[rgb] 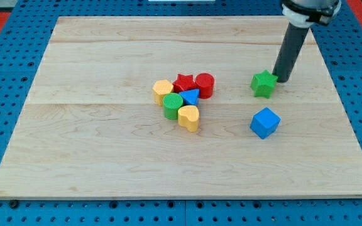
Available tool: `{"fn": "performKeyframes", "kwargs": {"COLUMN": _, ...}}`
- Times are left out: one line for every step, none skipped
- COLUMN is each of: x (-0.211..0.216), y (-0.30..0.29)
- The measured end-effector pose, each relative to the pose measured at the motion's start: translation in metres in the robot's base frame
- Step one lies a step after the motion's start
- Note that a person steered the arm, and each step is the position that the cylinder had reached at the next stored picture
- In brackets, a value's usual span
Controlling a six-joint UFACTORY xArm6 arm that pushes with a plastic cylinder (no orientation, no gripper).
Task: Move the blue cube to the bottom of the green star
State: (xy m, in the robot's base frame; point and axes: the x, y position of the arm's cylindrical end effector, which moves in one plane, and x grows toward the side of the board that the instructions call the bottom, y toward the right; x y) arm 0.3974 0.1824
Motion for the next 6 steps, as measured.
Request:
{"fn": "performKeyframes", "kwargs": {"x": 0.002, "y": -0.032}}
{"fn": "performKeyframes", "kwargs": {"x": 0.014, "y": -0.073}}
{"fn": "performKeyframes", "kwargs": {"x": 0.008, "y": -0.058}}
{"fn": "performKeyframes", "kwargs": {"x": 0.0, "y": 0.046}}
{"fn": "performKeyframes", "kwargs": {"x": 0.048, "y": 0.072}}
{"fn": "performKeyframes", "kwargs": {"x": 0.105, "y": 0.048}}
